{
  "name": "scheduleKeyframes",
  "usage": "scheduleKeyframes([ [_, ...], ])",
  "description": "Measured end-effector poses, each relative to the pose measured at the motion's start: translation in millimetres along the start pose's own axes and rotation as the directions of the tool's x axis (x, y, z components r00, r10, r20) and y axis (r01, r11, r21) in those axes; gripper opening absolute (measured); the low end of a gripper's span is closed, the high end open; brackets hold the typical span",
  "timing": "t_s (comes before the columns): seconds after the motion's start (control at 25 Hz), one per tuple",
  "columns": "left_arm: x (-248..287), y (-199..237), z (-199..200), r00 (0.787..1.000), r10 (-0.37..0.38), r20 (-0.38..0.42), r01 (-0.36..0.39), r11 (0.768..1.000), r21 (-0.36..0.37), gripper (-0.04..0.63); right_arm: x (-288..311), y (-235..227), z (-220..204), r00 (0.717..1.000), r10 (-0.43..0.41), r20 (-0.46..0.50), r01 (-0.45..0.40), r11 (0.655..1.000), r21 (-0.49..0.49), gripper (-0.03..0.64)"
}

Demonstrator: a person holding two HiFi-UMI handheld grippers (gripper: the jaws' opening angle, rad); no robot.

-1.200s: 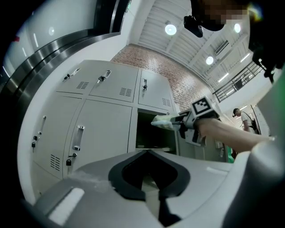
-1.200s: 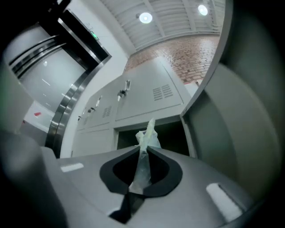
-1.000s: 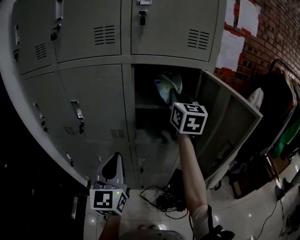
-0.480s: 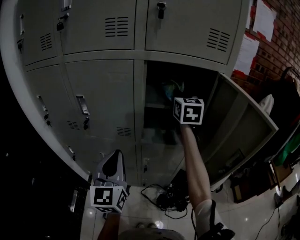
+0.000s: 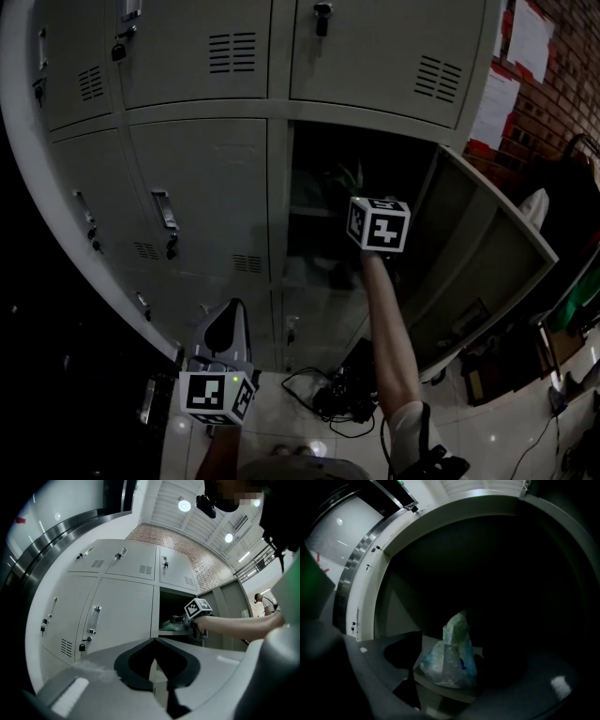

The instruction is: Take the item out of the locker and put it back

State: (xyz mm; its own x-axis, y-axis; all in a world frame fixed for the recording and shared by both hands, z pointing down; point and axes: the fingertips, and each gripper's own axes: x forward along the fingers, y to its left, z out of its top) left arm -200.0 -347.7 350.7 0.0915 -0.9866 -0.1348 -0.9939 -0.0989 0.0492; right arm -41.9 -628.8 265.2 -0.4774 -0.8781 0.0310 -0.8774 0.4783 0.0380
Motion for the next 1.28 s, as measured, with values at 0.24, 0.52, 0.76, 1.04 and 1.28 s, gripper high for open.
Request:
scheduleKeyframes([
  [0.24,-1.0,-5.8,-1.9,1.0,-0.023,-0.004,0.023,1.0,-0.006,0.006,-13.8,5.4,5.2,0.999,0.031,0.034,-0.032,0.999,0.028,0.408],
  [0.52,-12.4,-10.4,4.9,0.999,-0.051,0.009,0.051,0.999,-0.018,0.006,-91.3,44.3,63.5,0.95,0.128,0.284,-0.131,0.991,-0.01,0.16],
  [0.76,-34.7,-14.3,18.0,0.997,-0.072,0.033,0.072,0.997,0.016,0.006,-218.3,82.0,57.5,0.883,0.109,0.456,-0.138,0.99,0.031,0.002],
  [1.04,-64.1,-37.4,11.8,0.991,-0.13,0.037,0.129,0.992,0.009,0.006,-321.1,116.1,-66.5,0.952,-0.008,0.305,-0.039,0.989,0.146,0.002],
  [1.28,-71.7,-51.7,3.3,0.986,-0.169,0.015,0.168,0.985,0.025,0.006,-329.2,128.7,-100.2,0.974,0.018,0.225,-0.059,0.982,0.178,0.002],
])
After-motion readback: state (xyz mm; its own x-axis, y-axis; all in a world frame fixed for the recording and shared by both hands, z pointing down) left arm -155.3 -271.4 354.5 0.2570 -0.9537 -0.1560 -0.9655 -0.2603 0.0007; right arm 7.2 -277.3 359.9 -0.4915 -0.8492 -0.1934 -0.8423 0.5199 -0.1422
